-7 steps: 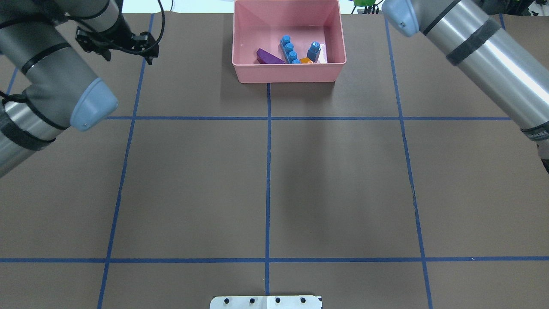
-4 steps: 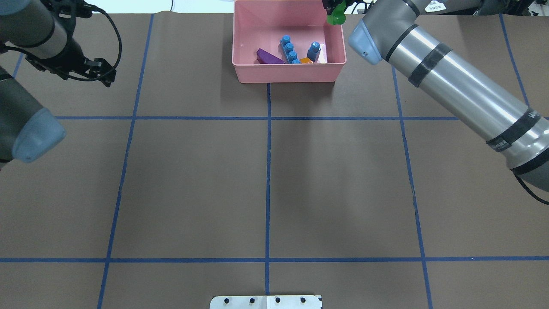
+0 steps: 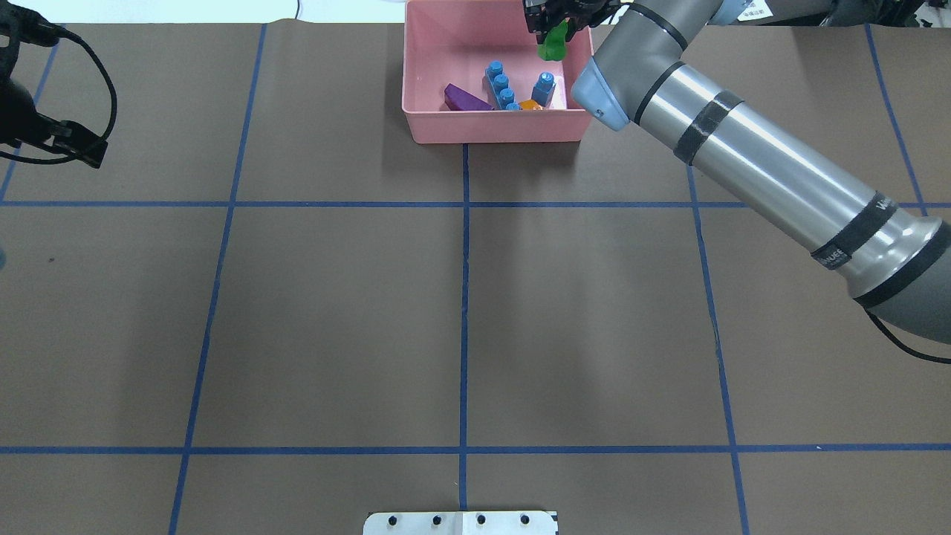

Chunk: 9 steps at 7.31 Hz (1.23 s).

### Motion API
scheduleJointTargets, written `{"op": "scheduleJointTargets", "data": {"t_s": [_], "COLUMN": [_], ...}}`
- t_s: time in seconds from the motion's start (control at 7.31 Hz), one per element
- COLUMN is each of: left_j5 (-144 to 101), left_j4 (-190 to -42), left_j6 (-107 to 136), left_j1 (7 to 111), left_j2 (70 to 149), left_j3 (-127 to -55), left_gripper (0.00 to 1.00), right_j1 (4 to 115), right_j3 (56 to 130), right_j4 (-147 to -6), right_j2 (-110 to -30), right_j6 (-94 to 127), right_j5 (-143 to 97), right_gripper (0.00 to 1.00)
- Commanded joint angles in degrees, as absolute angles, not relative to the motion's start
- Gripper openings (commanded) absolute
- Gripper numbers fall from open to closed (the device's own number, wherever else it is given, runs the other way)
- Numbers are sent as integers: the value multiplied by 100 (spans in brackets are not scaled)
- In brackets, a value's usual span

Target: Put all blocks into box

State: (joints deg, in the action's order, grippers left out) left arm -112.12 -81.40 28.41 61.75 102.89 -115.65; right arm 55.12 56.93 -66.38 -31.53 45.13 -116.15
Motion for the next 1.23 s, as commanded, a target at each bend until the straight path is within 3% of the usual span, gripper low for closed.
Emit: {"op": "scheduleJointTargets", "data": {"t_s": [0.0,0.14,0.41,0.82,1.1], "left_j5": [-11206,-11223,-11285,-12222,-12673], "left_j4": [-8147,-8147,-8147,-8130,-8139], "left_j6": [2203,1954,1191,567,483], "left_j1": [6389,6590,6985,7854,8339], "left_j2": [9977,9775,9528,9448,9257], "left_j3": [-11584,-11584,-11549,-11234,-11145], "left_gripper": [100,100,100,100,100], "right_j1": [5833,6175,6616,7476,8187], "right_j3": [5748,5844,6963,8548,8780], "right_j4": [-6723,-6976,-8464,-9903,-9836], "right_j2": [-3199,-3321,-3951,-5566,-6971], "right_j6": [4387,4212,3136,982,-108], "right_j5": [-12046,-12563,-12831,-13041,-13812], "right_gripper": [100,100,100,100,100]}}
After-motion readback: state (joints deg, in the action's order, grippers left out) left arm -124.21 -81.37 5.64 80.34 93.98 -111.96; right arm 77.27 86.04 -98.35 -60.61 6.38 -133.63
